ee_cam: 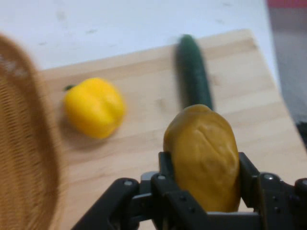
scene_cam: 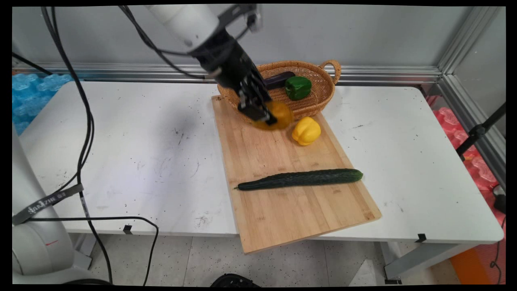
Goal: Place the picked object in the vegetable basket
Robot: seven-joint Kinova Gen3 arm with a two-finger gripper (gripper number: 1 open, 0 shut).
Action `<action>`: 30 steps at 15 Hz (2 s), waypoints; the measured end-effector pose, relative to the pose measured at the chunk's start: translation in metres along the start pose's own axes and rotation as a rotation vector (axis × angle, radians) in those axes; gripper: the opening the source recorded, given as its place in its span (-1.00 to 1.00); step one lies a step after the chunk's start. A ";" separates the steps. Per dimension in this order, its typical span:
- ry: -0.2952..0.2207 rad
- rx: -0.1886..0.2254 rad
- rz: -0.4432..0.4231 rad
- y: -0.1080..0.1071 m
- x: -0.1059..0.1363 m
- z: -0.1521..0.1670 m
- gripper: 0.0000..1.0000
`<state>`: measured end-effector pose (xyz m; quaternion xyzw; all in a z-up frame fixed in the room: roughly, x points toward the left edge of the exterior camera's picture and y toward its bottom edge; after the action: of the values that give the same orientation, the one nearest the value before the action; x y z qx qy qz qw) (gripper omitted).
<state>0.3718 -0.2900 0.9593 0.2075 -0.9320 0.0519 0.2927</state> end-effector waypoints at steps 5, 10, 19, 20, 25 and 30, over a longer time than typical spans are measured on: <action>0.024 0.127 -0.193 -0.049 -0.011 -0.021 -1.00; 0.036 0.241 -0.356 -0.100 -0.018 -0.020 -1.00; -0.008 0.336 -0.514 -0.177 -0.024 0.039 -1.00; -0.022 0.334 -0.516 -0.183 -0.026 0.049 -1.00; -0.090 0.316 -0.516 -0.202 -0.036 0.092 -1.00; -0.147 0.296 -0.506 -0.213 -0.046 0.127 -1.00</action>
<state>0.4286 -0.4952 0.8235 0.4768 -0.8517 0.0973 0.1945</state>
